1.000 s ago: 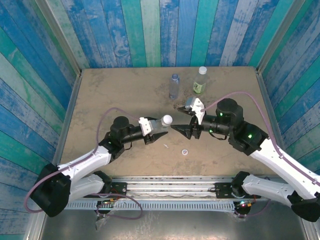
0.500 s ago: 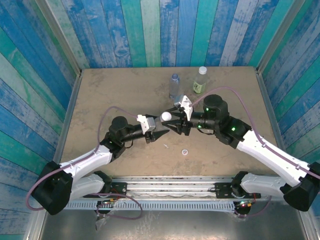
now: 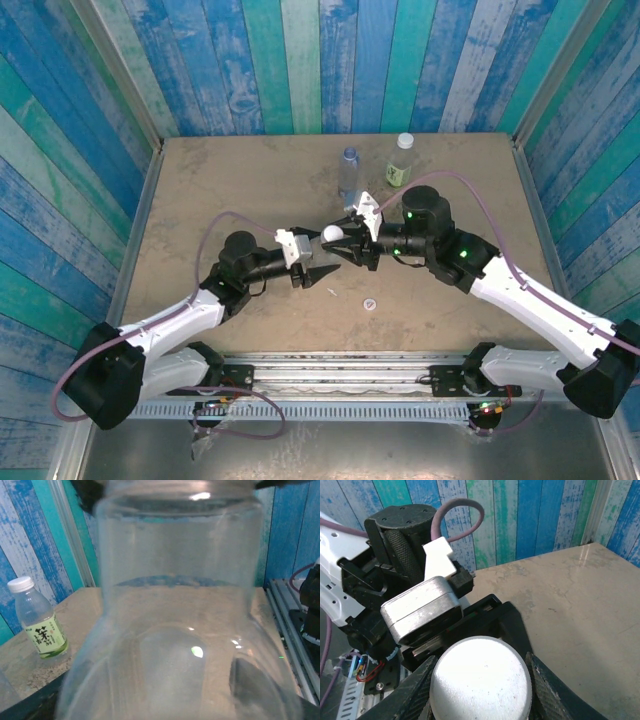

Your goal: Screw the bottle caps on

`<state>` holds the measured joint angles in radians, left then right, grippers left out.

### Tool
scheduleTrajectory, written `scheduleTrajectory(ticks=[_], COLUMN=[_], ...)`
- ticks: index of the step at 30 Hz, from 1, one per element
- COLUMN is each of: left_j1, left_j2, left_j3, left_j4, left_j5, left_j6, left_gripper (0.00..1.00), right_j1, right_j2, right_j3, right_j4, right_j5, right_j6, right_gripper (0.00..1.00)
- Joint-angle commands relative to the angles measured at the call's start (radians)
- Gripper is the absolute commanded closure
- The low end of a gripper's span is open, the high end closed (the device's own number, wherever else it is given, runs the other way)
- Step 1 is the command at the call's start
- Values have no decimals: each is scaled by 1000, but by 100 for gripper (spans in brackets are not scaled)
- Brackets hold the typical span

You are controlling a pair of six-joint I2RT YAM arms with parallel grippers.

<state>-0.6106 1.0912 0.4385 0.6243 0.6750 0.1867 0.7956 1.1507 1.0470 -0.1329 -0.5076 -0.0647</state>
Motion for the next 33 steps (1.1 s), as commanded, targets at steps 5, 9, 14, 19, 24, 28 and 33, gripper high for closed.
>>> scheduleTrajectory(ticks=[5, 9, 14, 19, 24, 28, 33], left_j1=[2, 1, 2, -1, -24, -24, -25], left_j2=[-15, -43, -52, -16, 41, 108, 202], left_j3=[80, 70, 34, -12, -35, -36, 6], left_j4=[-79, -61, -2, 73, 125, 207, 242], left_j5=[-11, -56, -126, -210, -316, -348, -359], left_j6=[-30, -47, -81, -124, -122, -156, -172], left_gripper=[1, 6, 6, 6, 6, 6, 6], right_j1=[-21, -82, -183, -344, -471, -543, -612], right_j2=[-30, -51, -73, -52, 39, 122, 226], right_j3=[5, -33, -110, -185, -213, -209, -189], right_j4=[-71, -64, -23, 93, 192, 256, 289], right_j5=[102, 135, 222, 279, 380, 392, 383], right_j6=[-29, -28, -32, 19, 69, 57, 62], right_gripper=[70, 70, 70, 70, 70, 69, 68])
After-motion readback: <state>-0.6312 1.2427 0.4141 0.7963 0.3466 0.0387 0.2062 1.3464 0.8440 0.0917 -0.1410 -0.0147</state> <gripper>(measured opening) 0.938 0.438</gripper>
